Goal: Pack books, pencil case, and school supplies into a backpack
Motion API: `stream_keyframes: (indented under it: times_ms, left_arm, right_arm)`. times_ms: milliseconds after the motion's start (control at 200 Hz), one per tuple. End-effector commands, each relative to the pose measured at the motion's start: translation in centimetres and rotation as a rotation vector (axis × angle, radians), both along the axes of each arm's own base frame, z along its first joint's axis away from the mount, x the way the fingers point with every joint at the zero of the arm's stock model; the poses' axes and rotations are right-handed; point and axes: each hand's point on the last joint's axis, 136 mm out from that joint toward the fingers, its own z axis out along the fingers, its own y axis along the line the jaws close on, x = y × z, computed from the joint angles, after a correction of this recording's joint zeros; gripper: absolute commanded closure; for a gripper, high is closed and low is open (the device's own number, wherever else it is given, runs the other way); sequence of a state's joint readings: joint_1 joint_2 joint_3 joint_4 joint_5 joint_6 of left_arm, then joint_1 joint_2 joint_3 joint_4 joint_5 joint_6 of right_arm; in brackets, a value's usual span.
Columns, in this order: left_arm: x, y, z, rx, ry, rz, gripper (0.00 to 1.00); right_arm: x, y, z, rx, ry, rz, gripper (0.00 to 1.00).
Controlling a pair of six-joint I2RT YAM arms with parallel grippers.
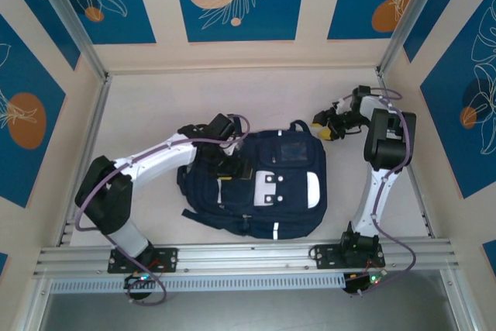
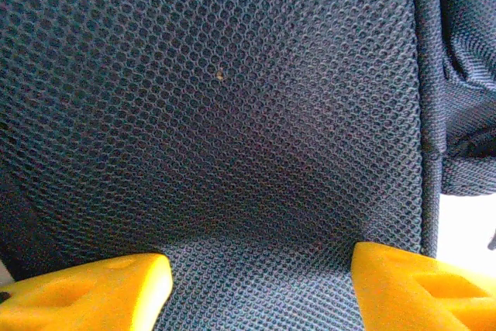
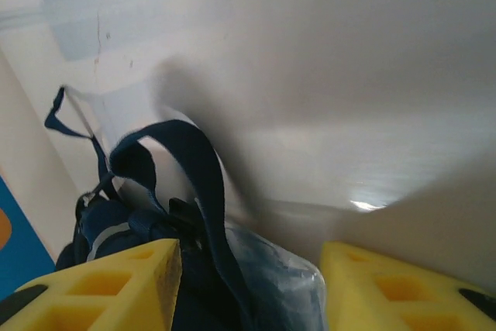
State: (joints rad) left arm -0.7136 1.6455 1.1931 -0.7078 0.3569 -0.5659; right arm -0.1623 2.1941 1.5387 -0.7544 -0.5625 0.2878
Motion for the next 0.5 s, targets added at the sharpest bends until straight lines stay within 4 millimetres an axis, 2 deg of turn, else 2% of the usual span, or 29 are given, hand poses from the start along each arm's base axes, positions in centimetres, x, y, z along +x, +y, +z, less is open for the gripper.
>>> stream_keyframes:
  times_ms: [0, 145, 225, 300, 405, 495]
  left_arm:
    - [0.1, 1.5, -4.5, 0.117, 0.037, -0.013, 0.33]
    - [0.0, 1.4, -4.7, 0.120, 0.042, -0.015, 0.33]
    - [0.1, 1.6, -4.7, 0.127, 0.039, -0.011, 0.34]
    - [0.2, 2.0, -4.6, 0.137, 0.032, -0.002, 0.34]
    - [0.7, 3.5, -4.1, 0.157, 0.006, 0.040, 0.35]
    - [1.7, 6.5, -3.7, 0.195, -0.012, 0.121, 0.36]
  right_arm:
    - [-1.5, 2.2, 0.0, 0.089, 0.048, 0.037, 0.54]
    - [-1.6, 2.8, 1.6, 0.170, 0.014, 0.015, 0.69]
    - [-1.9, 3.0, 1.7, 0.177, 0.014, 0.017, 0.77]
    - [-2.3, 2.8, 1.6, 0.162, 0.019, 0.018, 1.00]
    - [-2.1, 1.7, 2.9, 0.113, -0.028, -0.015, 1.00]
    - [-1.5, -0.1, 4.4, 0.095, -0.066, -0.086, 1.00]
